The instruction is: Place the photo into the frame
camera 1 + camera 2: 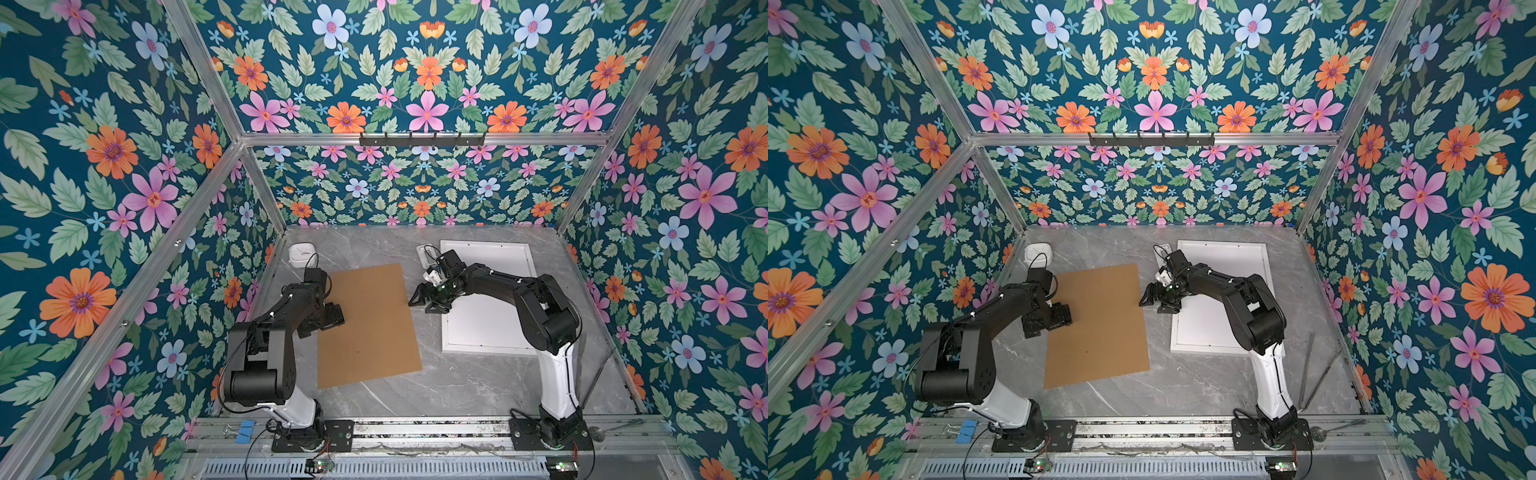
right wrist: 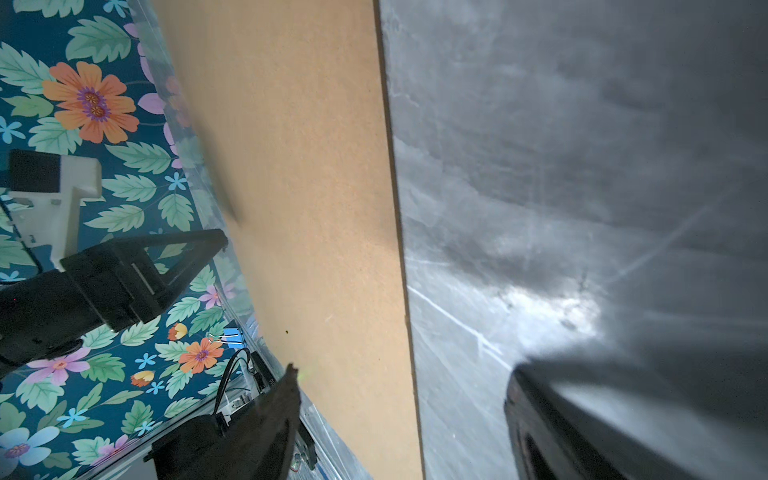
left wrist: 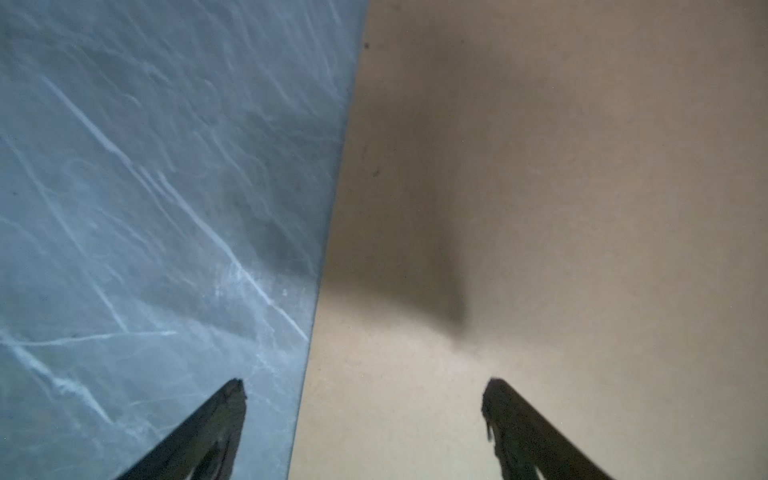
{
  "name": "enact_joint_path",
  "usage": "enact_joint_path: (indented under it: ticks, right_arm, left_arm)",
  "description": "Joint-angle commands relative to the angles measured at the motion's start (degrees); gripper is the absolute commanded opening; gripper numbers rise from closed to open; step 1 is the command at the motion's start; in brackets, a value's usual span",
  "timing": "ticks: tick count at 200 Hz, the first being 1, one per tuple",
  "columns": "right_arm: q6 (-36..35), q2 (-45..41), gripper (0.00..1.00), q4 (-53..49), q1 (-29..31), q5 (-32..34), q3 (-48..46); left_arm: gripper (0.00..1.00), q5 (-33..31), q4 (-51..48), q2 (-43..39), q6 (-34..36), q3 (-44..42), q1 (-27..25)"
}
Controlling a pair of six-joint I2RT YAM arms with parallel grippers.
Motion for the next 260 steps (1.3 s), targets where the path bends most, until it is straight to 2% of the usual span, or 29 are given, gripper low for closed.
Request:
enact_joint_path:
  ticks: [1,92,145,168,189,229,260]
  right_arm:
    - [-0.37,0.74,0.80,-3.37,0.32,2.00,-0.08]
    - [1.29,2.08,0.82,-3.66,0.37,0.00,1.24]
    - [0.32,2.31,0.82,-6.41,0.36,1.41,2.69]
    - [-0.10,2.31,0.82,-7.22,0.29,1.98,3.02]
    - [-0.38,2.24,0.81,-8.05,0.30,2.70,3.33]
    - [-1.14,1.14,0.81,-9.61,0.36,6.65,2.94]
    - [-2.46,1.64,0.81,-12.00,0.31,9.54,4.23]
  left_arm:
    - [0.92,5.38,3.42,0.57,0.41,-0.61,0.04]
    - [0.87,15.17,5.09,1.85,0.45,-2.95,-0.05]
    - [0.87,22.69,7.88,-2.56,-4.36,-6.30,-0.46]
    - [0.87,23.69,8.21,-4.37,-5.48,-6.65,-0.92]
    - [0.87,23.04,6.40,-4.67,-4.41,-5.67,-1.04]
    - [0.88,12.83,0.14,-4.82,0.36,-1.84,-0.93]
    - [0.90,9.81,0.37,-5.34,2.26,-2.33,-0.92]
